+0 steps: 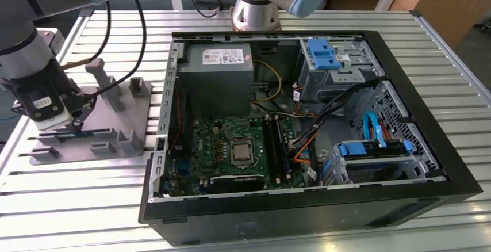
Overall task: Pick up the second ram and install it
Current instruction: 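Pick up the second ram and move it above second insertion slot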
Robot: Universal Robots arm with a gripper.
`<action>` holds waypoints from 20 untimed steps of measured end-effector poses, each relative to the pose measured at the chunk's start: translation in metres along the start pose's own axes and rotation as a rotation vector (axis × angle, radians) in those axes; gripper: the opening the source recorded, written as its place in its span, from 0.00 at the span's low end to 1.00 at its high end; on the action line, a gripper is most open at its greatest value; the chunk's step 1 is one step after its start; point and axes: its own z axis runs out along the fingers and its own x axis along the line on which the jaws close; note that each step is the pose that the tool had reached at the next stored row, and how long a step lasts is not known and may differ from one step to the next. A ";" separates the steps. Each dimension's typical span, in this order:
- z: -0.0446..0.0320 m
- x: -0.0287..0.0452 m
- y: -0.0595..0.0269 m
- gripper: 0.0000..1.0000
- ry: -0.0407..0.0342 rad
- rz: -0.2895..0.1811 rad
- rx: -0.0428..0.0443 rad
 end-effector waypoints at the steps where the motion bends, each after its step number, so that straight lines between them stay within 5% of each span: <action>1: 0.0000 0.0000 0.0000 0.10 0.0000 -0.002 0.0002; 7: 0.0000 0.0000 0.0000 0.10 0.0011 -0.035 0.0024; 20: 0.0000 0.0000 0.0000 0.10 0.0064 -0.203 0.0138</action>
